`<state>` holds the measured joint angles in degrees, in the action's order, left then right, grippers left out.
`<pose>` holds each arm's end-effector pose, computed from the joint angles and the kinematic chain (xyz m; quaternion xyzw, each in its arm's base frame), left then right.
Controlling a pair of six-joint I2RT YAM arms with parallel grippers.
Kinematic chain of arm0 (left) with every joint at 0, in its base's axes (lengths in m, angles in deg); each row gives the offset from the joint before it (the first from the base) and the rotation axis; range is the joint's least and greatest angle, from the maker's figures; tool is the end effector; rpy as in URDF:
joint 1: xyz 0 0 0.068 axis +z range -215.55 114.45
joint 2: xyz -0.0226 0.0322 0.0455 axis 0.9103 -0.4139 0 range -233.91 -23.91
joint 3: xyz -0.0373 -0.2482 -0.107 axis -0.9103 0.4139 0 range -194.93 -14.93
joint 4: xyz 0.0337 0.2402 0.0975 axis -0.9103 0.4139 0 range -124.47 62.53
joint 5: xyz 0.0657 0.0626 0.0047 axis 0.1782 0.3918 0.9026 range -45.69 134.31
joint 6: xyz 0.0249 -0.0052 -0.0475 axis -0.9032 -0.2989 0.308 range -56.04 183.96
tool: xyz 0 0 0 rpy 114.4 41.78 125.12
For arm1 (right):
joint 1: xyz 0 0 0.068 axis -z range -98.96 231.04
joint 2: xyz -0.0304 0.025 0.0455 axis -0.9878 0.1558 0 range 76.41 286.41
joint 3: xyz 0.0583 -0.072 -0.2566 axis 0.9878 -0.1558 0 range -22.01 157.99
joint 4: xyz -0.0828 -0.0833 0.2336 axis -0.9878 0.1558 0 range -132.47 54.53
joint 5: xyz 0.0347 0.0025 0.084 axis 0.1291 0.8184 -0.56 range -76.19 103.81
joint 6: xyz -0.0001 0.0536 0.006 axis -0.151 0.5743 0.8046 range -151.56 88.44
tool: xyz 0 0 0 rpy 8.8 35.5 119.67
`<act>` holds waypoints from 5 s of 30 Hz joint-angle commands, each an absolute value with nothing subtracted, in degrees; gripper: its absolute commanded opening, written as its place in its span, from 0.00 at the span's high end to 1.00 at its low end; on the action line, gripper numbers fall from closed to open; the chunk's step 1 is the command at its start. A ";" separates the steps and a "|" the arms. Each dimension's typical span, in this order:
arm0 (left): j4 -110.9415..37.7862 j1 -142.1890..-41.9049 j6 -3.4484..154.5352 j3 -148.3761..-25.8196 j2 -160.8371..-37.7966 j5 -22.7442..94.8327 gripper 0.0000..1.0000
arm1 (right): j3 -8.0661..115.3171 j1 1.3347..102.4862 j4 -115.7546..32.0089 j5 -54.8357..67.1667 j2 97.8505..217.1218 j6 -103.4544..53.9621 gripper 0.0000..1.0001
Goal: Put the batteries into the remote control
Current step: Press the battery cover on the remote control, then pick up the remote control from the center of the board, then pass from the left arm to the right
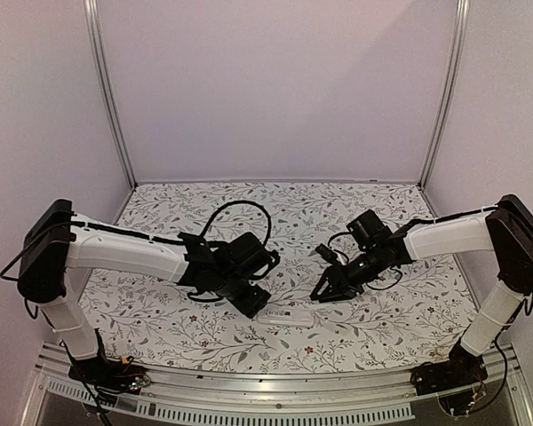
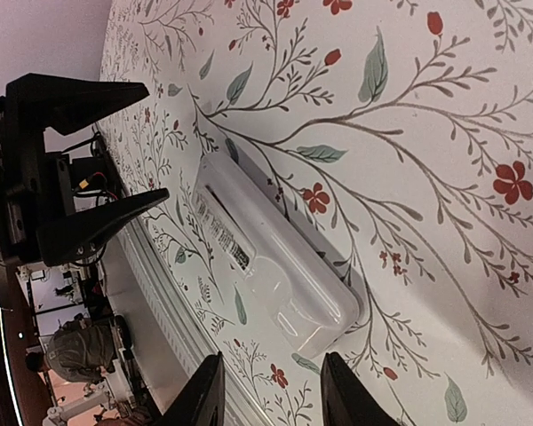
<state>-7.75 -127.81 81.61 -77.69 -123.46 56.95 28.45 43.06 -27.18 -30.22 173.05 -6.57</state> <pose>0.1672 -0.3012 0.1780 0.3440 0.9046 -0.0641 0.2434 0.2299 0.2109 0.1529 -0.1934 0.8823 0.4291 0.0050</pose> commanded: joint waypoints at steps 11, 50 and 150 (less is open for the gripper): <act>-7.99 -130.21 82.48 -81.46 -129.52 54.69 0.29 | 29.36 42.75 -25.51 -29.52 172.45 -7.83 0.63; -5.05 -128.74 86.25 -73.08 -130.04 53.75 0.53 | 31.92 36.12 -33.66 -29.90 175.90 -0.05 0.67; -52.73 -121.04 77.28 -75.89 -110.19 2.50 0.68 | 29.84 29.98 -51.18 -29.57 135.74 -14.76 0.15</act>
<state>-52.60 -122.91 75.06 -77.32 -110.17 -1.04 28.30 31.78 -48.99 -26.57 135.82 -13.87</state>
